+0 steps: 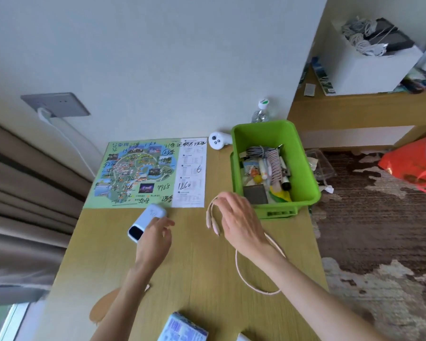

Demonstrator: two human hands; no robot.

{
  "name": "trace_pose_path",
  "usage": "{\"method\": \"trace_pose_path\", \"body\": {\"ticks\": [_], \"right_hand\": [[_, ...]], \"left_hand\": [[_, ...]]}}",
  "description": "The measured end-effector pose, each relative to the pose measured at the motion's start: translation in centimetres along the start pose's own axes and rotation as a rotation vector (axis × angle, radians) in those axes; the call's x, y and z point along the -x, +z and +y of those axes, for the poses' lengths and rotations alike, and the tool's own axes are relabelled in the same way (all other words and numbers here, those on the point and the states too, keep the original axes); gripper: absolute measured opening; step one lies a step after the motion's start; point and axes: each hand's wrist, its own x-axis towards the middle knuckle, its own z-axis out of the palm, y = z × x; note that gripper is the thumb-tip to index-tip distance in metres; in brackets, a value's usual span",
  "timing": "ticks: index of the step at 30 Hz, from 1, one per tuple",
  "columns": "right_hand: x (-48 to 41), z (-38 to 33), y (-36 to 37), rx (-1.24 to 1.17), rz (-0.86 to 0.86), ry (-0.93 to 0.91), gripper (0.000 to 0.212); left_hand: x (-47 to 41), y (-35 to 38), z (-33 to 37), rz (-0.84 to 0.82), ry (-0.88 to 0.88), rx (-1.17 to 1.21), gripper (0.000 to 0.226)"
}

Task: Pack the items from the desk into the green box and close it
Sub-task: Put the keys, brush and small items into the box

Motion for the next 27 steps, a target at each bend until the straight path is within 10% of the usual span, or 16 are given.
{"method": "trace_pose_path", "body": {"ticks": [9,15,27], "right_hand": [[0.7,0.1,7.0,0.094,-0.603,0.065,0.082],[1.0,-1.2,8.5,0.087,-0.591,0.037,0.044],[3.3,-5.1,8.5,0.093,-0.509,0.023,0.056]], "left_hand": [[6.1,-1.3,-8.3,0.022,-0.118,-0.056,0.022],[8.4,-1.6,-11.0,0.098,-0.146,-0.099,0.027],[10.8,0.1,-14.3,-0.170,-0.222,-0.284,0.073]]}}
